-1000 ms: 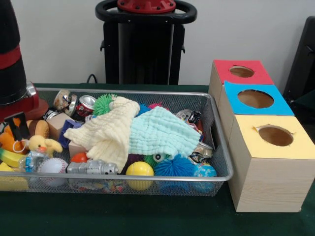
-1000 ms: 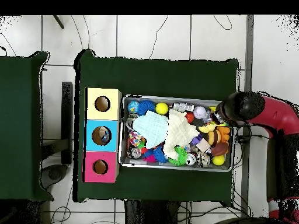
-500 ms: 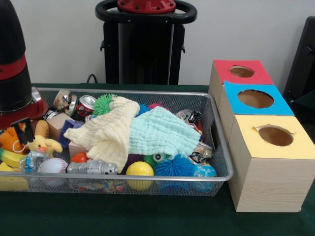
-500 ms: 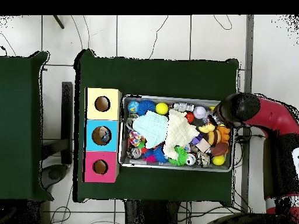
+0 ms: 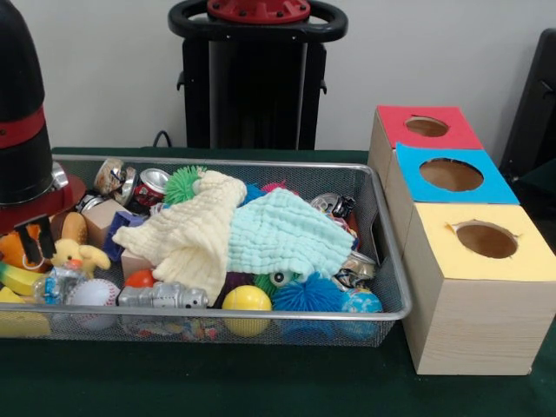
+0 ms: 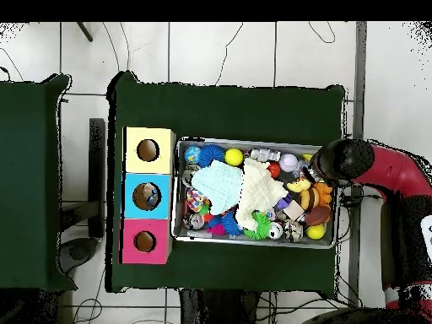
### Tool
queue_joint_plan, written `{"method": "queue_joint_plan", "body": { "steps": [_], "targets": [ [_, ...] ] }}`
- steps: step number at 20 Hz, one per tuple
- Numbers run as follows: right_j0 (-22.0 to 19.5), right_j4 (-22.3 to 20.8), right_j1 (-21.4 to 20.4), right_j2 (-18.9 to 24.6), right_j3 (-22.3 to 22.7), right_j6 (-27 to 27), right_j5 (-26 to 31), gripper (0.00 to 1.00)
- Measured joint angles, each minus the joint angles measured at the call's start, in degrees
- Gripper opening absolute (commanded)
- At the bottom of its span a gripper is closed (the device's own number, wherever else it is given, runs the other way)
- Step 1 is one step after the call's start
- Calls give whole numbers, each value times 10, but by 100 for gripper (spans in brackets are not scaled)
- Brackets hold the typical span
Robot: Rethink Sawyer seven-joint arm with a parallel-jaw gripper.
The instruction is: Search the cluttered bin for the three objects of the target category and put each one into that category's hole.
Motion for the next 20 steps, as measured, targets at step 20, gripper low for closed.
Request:
{"method": "queue_joint_plan", "body": {
  "steps": [20],
  "targets": [
    [0, -1, 1, 0, 6, 0, -1, 100]
  ]
}}
